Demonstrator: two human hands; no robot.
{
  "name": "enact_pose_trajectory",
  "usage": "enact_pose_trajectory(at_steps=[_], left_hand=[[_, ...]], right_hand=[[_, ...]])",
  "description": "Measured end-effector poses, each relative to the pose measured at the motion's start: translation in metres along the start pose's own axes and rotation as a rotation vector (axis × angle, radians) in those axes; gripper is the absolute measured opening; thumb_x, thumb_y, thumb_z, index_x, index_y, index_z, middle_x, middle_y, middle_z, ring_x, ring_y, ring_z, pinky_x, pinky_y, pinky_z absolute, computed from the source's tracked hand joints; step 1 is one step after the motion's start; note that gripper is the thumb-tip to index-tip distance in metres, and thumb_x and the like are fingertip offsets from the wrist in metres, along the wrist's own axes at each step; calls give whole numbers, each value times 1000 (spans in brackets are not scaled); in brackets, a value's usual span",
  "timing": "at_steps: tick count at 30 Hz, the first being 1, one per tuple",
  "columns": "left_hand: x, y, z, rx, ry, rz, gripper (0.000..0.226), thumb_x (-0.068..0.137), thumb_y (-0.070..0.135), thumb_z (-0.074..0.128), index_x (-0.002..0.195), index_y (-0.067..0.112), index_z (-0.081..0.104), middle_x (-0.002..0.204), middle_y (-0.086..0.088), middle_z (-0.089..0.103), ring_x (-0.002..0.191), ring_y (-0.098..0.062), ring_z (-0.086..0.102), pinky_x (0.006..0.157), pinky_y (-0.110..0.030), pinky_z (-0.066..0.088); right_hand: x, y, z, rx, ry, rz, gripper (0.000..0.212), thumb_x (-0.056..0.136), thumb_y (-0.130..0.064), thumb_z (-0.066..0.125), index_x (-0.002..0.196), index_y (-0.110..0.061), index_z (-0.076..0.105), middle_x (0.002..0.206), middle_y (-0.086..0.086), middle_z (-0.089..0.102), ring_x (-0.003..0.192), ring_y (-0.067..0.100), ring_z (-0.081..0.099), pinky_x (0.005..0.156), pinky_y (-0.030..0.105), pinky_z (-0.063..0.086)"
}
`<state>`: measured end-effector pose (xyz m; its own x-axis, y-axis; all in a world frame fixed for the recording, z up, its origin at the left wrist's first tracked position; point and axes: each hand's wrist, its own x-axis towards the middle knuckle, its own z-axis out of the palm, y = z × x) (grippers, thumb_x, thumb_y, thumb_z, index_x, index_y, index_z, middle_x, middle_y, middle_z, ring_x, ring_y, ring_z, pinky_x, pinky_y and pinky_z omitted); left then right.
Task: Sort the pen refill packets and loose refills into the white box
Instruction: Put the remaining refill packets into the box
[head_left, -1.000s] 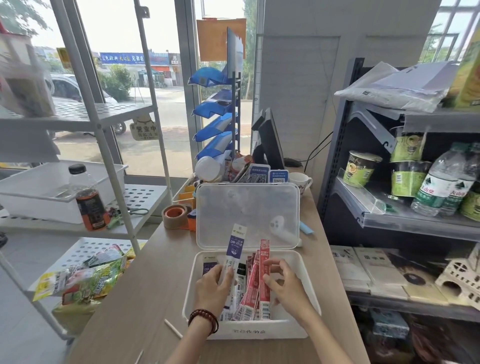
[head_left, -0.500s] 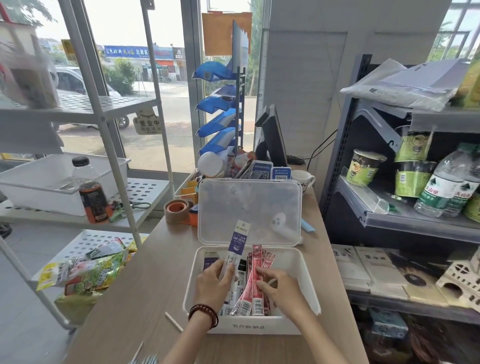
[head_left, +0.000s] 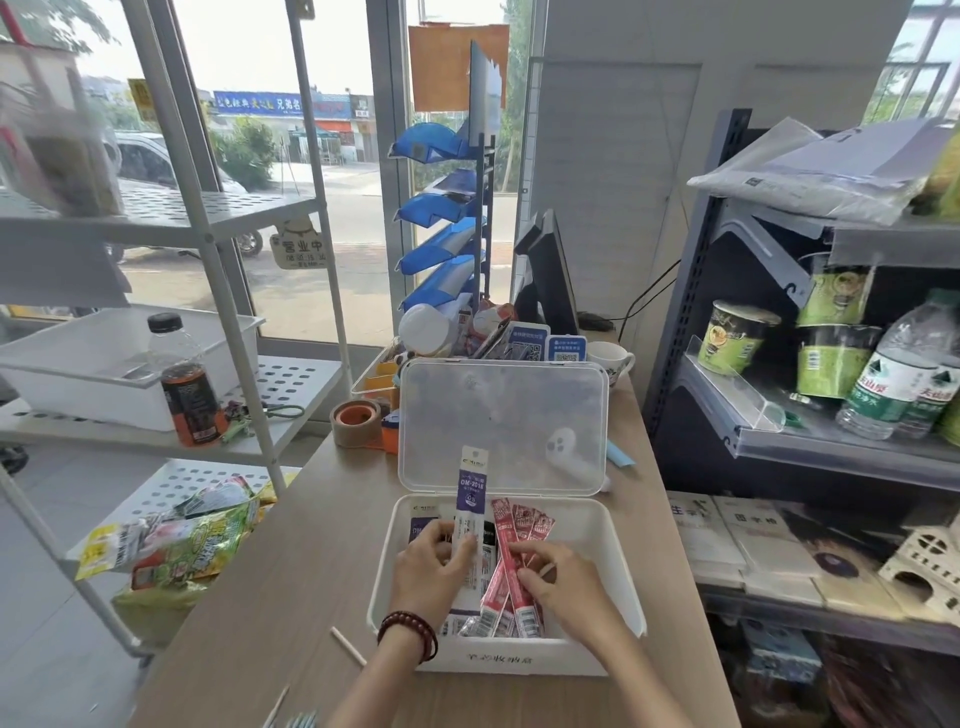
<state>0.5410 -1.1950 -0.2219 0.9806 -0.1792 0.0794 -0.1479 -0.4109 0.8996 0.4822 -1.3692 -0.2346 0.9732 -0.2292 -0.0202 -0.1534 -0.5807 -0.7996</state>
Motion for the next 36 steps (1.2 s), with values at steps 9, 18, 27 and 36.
enact_pose_trajectory(at_steps=[9, 18, 27, 36], left_hand=[[-1, 0, 1, -28, -123, 43, 24, 81, 37, 69, 101, 23, 69, 84, 5, 72, 63, -1, 68, 53, -14, 52], [-7, 7, 4, 135, -191, 147, 18, 83, 49, 61, 91, 34, 66, 73, 13, 69, 61, -2, 65, 60, -25, 57], [-12, 17, -27, 628, -137, 324, 17, 90, 41, 51, 100, 35, 64, 95, 22, 67, 87, 1, 62, 78, -21, 49], [4, -3, -96, 813, -81, 246, 16, 89, 38, 48, 98, 35, 61, 102, 17, 65, 92, -8, 60, 79, -28, 50]], right_hand=[[-3, -5, -1, 159, 146, -30, 10, 88, -45, 63, 97, -40, 67, 93, -9, 68, 81, 5, 66, 68, 18, 55], [-7, -17, -8, 294, 133, -8, 17, 87, -37, 68, 98, -24, 71, 88, -5, 74, 78, 6, 69, 68, 21, 56], [-8, -32, -24, 372, 119, 121, 17, 95, -29, 60, 100, -13, 62, 99, 3, 72, 83, 13, 68, 56, 21, 48], [9, -70, 8, 183, 100, 107, 26, 92, -21, 65, 109, -17, 46, 100, 1, 65, 74, 6, 65, 60, 19, 55]])
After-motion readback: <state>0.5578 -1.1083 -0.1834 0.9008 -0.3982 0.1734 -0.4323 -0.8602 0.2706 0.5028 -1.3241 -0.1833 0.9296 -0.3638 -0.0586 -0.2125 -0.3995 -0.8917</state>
